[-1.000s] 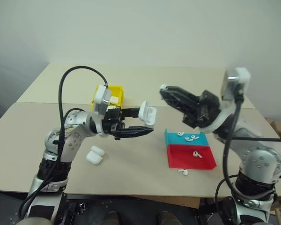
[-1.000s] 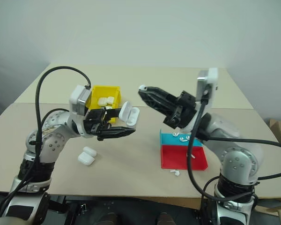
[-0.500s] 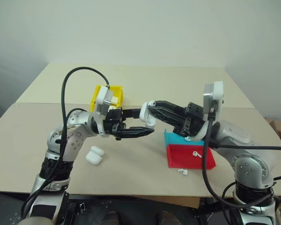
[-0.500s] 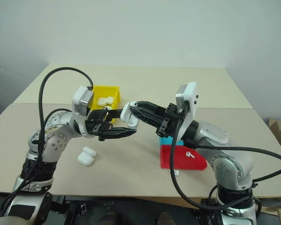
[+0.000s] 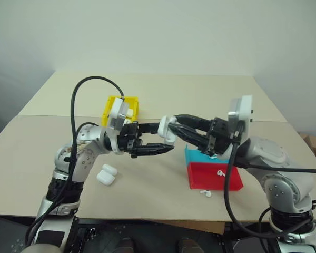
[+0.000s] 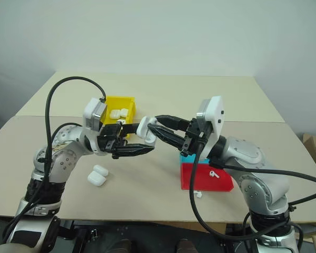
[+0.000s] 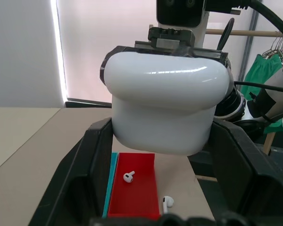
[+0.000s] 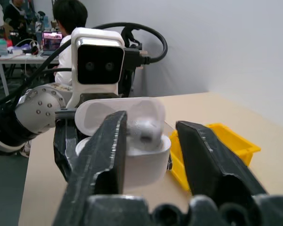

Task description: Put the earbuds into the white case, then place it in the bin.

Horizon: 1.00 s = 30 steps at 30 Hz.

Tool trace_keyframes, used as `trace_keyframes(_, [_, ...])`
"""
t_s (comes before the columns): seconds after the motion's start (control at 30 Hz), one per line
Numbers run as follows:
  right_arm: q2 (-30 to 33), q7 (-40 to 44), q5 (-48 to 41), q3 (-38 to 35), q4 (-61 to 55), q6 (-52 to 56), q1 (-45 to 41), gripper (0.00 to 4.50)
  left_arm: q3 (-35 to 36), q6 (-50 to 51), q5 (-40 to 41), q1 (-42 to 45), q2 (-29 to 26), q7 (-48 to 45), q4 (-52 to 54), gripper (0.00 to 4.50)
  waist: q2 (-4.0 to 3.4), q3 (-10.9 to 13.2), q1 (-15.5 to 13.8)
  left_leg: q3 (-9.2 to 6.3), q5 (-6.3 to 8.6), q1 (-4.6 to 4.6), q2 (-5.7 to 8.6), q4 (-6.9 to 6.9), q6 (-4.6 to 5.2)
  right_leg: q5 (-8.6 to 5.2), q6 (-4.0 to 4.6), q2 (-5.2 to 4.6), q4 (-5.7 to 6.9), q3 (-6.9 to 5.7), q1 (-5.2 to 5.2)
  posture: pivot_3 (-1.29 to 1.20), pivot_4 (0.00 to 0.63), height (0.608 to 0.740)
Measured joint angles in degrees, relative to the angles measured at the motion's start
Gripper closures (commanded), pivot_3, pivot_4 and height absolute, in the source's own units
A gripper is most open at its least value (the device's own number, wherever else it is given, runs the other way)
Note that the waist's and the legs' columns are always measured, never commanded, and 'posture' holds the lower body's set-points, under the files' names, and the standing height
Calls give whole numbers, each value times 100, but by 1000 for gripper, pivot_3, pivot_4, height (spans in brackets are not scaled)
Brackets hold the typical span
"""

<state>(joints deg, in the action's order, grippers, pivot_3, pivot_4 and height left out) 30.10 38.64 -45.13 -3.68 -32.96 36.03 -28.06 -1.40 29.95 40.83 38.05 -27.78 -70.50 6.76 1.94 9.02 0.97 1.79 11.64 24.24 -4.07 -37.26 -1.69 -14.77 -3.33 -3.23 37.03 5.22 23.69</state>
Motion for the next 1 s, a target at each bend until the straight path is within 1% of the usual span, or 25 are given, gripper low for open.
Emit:
trace_keyframes(0.1, [28, 69, -35, 5, 5, 0, -1, 472, 21, -6, -19, 0, 14, 14, 0, 1738, 0, 0, 2, 0, 0, 0, 0, 0, 0, 0, 0, 0, 0, 0, 0, 0, 150, 740])
trace_keyframes(0.3, [53, 99, -114, 78, 51, 60, 5, 472, 50, -110, -11, 0, 74, 42, 12, 1738, 0, 0, -10, 0, 0, 1, 0, 0, 0, 0, 0, 0, 0, 0, 0, 0, 150, 740])
trace_keyframes(0.43, [355, 152, -302, -109, 86, 116, 0, 472, 56, -113, -17, 0, 63, 105, 10, 1738, 0, 0, -12, 0, 0, 1, 0, 0, 0, 0, 0, -1, -1, 0, -1, 0, 150, 740])
trace_keyframes(0.53, [1009, 415, -365, -522, 498, 227, -115, 472, 129, -116, -7, -45, -27, 90, 69, 1738, 1, 0, -15, 1, 0, 0, 2, -1, 0, 0, 0, -3, -4, -1, -3, 0, 150, 740])
trace_keyframes(0.63, [1631, 933, -313, -604, 1049, 325, -434, 472, 213, -116, -6, -128, -114, 114, 156, 1738, 0, 0, 0, 1, 0, -3, 1, 2, 0, -1, 1, -2, -3, 0, -2, 0, 150, 740])
trace_keyframes(0.67, [1858, 1187, -189, -516, 1262, 316, -570, 472, 224, -116, -4, -171, -117, 133, 205, 1738, -1, 1, 8, 2, 0, -3, 1, 2, 1, -1, 1, -2, -4, 1, -2, 0, 150, 740])
trace_keyframes(0.73, [2518, 1878, 528, 84, 1813, 58, -897, 472, 262, -116, 1, -348, -129, 227, 352, 1738, -1, 1, 24, 4, 1, -5, 0, 3, 1, -1, 1, -2, -6, 2, -2, 0, 150, 740])
trace_keyframes(0.8, [2798, 2380, 1423, 808, 2433, -346, -1223, 472, 293, -116, 1, -473, -134, 373, 431, 1738, -2, 1, 30, 8, 1, -7, 0, 2, 1, -1, 2, -3, -4, 5, 0, 0, 150, 740])
trace_keyframes(0.83, [2807, 2547, 1787, 1123, 2714, -541, -1388, 472, 312, -115, 1, -516, -133, 443, 481, 1738, -1, 1, 44, 8, 1, -7, 0, 1, 1, -1, 2, -2, -3, 5, 1, 0, 150, 740])
trace_keyframes(0.93, [2660, 3084, 2994, 2101, 3806, -1320, -1943, 1023, 377, -111, 17, -622, -119, 662, 712, 1738, -2, 1, 58, 9, 1, -1, 1, 1, 1, -1, 2, -3, -2, 8, 11, 0, 150, 740])
trace_keyframes(1.0, [2538, 3377, 3505, 2445, 4368, -1793, -2234, 1648, 402, -102, 71, -698, -118, 773, 842, 1738, -2, 2, 56, 12, 0, 15, 1, 2, 1, -1, 1, -3, -1, 11, 31, 0, 150, 740])
